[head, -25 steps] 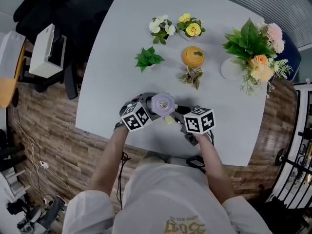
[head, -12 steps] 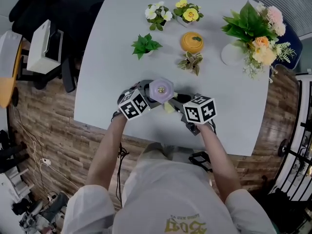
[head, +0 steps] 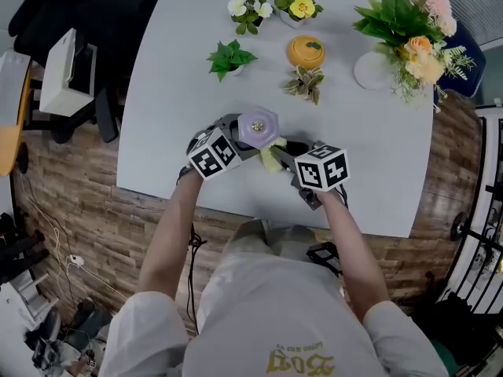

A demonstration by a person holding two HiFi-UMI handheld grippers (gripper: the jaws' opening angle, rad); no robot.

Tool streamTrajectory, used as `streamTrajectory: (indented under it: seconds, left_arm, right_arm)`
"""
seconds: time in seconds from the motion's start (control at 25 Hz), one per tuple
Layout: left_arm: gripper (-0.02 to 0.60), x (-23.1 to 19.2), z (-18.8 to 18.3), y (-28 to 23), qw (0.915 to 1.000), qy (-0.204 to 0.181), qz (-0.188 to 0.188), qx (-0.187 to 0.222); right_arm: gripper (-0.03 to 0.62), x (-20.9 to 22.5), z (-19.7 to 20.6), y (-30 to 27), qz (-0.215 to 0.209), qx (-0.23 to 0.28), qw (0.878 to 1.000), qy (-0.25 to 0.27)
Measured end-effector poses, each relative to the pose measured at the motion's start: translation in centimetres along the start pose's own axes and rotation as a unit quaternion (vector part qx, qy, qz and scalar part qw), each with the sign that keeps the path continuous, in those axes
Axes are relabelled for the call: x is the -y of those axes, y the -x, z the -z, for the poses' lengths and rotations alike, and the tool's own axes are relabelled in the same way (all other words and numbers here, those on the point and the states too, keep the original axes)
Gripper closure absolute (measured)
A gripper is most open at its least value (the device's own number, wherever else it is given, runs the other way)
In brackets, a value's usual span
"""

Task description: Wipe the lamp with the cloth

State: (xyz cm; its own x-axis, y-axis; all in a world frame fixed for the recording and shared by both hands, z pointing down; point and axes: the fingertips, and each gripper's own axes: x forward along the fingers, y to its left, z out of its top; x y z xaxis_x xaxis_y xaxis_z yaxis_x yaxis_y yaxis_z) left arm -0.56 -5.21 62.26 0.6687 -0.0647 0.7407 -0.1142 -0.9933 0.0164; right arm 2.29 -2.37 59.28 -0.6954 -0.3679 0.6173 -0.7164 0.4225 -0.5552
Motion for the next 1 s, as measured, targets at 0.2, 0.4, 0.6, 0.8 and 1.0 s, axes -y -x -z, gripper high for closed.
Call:
streamTrajectory:
  seconds: [0.2,0.4,0.6,0.8,1.0]
  left_arm:
    - [0.276,0.0,0.1,-0.1,1.0,0.0,0.0,0.0]
    - [0.276,0.0,0.0,0.0,1.0,0.0,0.0,0.001]
    - [0.276,0.0,-0.2,0.0,1.0,0.0,0.001,0.0]
    - [0.276,0.0,-0.1,0.1,1.0,0.0,0.002,0.0]
    - [0.276,0.0,-0.1,0.1,1.0,0.001,0.001,0.0]
  right_arm:
    - [0.505,0.8,-0.2,-0.1,0.03,-0.001,1.0,0.002]
    - [0.505,1.5,-0.9,-0.2,0.042,-0.005,0.999,0.006]
    - [0.505,2.7,-2.1,0.0,0.059,0.002,0.998,0.007]
    - [0.507,3.3,-2.9,-0.3,0.061,0.005,0.998,0.004]
    - [0.508,3.6,-3.9,-0.5,0.058,0.011,0.998,0.012]
